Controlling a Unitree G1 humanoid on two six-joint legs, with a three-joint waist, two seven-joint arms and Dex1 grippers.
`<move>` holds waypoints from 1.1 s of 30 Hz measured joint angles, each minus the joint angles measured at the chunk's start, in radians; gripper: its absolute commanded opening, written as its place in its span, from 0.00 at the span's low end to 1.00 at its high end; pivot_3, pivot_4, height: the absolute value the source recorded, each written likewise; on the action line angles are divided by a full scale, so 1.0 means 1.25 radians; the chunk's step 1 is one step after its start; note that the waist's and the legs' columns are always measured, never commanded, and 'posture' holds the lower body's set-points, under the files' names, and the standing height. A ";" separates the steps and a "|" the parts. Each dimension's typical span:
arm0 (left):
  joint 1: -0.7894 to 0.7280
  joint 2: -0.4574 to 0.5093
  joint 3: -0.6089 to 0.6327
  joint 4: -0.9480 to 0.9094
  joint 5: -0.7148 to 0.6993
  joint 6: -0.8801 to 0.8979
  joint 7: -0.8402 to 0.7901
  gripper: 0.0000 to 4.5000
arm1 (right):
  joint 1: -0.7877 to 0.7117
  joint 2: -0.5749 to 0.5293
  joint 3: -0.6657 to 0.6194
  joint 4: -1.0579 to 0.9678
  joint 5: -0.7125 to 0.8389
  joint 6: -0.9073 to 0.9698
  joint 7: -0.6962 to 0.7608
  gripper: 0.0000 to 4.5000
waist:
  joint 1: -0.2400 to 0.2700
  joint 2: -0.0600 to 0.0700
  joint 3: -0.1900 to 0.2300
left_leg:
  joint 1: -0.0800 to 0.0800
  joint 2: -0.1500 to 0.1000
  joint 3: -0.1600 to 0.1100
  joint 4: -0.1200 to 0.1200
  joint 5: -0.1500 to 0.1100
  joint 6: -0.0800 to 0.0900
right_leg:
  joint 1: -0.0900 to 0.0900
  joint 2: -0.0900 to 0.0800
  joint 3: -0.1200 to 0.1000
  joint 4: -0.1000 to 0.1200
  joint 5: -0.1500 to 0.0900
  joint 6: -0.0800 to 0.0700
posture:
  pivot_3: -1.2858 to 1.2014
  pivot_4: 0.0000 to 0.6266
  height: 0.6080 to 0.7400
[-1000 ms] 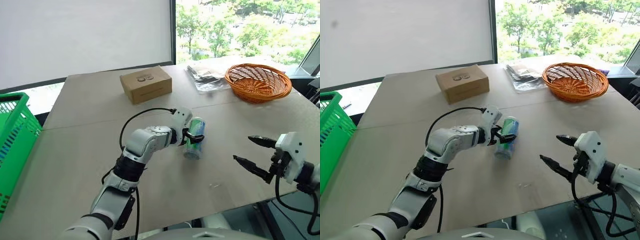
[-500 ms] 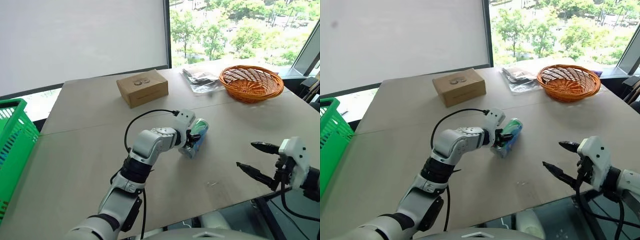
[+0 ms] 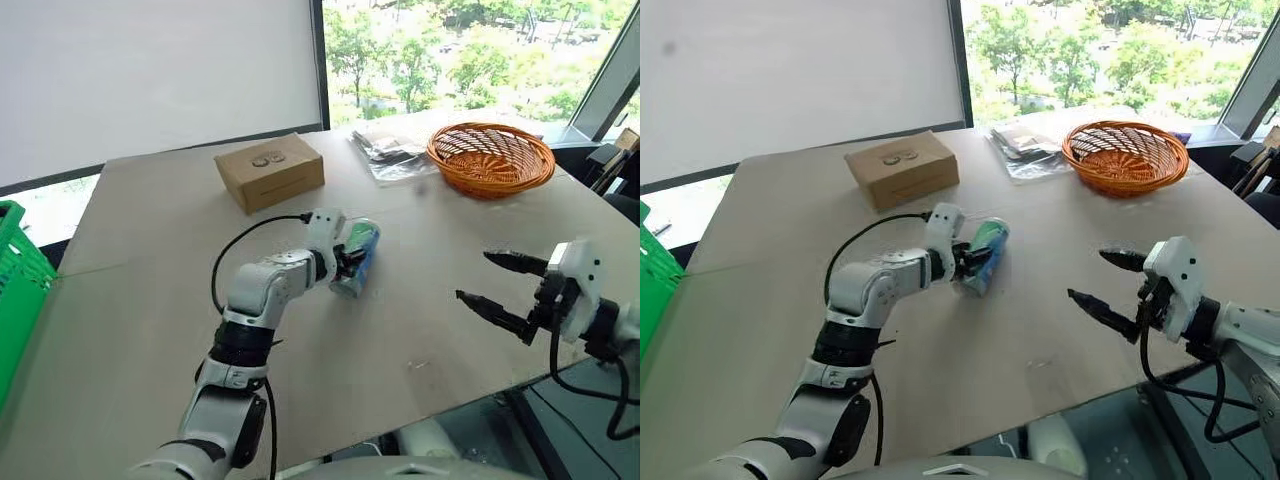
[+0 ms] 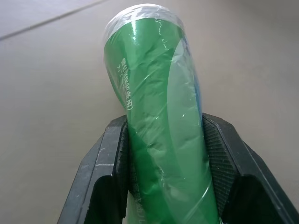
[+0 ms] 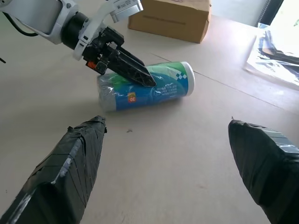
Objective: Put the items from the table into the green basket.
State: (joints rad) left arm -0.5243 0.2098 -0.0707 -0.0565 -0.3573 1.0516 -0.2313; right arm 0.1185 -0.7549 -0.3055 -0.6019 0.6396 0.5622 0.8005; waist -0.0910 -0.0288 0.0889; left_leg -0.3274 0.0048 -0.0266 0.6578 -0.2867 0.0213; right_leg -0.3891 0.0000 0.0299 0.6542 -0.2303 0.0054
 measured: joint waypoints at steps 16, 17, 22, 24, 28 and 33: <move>0.089 0.372 0.377 0.024 0.238 -0.356 0.211 0.38 | -0.426 0.066 0.113 0.139 0.220 0.097 0.074 1.00 | 0.097 -0.004 0.004 | -0.032 -0.002 -0.004 -0.004 0.003 -0.004 | -0.036 -0.006 -0.003 0.000 0.005 -0.003 | 0.60 0.05 1.00; 0.095 0.397 0.406 0.029 0.250 -0.366 0.217 0.38 | -0.442 0.072 0.116 0.150 0.232 0.104 0.078 1.00 | 0.109 -0.004 0.004 | -0.033 -0.003 -0.004 -0.004 0.002 -0.004 | -0.036 -0.009 -0.004 -0.001 0.005 -0.003 | 0.60 0.05 1.00; 0.148 0.521 0.500 0.110 0.292 -0.428 0.208 0.38 | -0.531 0.128 0.142 0.188 0.275 0.119 0.094 1.00 | 0.149 -0.005 0.003 | -0.036 -0.005 -0.008 -0.004 0.002 -0.003 | -0.036 -0.013 -0.010 -0.004 0.006 -0.002 | 0.61 0.04 1.00; 0.155 0.544 0.525 0.150 0.294 -0.449 0.200 0.38 | -0.551 0.141 0.150 0.194 0.278 0.119 0.100 1.00 | 0.166 -0.006 0.002 | -0.039 -0.005 -0.011 -0.004 0.002 -0.003 | -0.037 -0.013 -0.013 -0.005 0.006 -0.002 | 0.62 0.02 1.00; 0.162 0.598 0.539 0.229 0.294 -0.497 0.171 0.38 | -0.573 0.159 0.159 0.218 0.277 0.118 0.107 1.00 | 0.196 -0.013 -0.003 | -0.044 -0.005 -0.014 -0.004 0.002 -0.004 | -0.041 -0.014 -0.016 -0.005 0.007 -0.004 | 0.62 0.02 1.00; 0.155 0.612 0.550 0.283 0.281 -0.515 0.130 0.80 | -0.575 0.170 0.177 0.226 0.261 0.111 0.120 1.00 | 0.214 -0.014 -0.011 | -0.045 -0.006 -0.015 -0.004 0.002 -0.004 | -0.041 -0.014 -0.018 -0.005 0.007 -0.004 | 0.62 0.01 1.00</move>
State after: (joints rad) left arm -0.3302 0.9754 0.6172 0.2969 -0.0066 0.4080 -0.0687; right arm -0.6005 -0.5420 -0.0839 -0.3192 0.9652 0.7006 0.9511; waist 0.1770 -0.0467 0.0753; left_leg -0.3834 -0.0030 -0.0454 0.6530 -0.2836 0.0165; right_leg -0.4404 -0.0179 0.0080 0.6478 -0.2213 0.0002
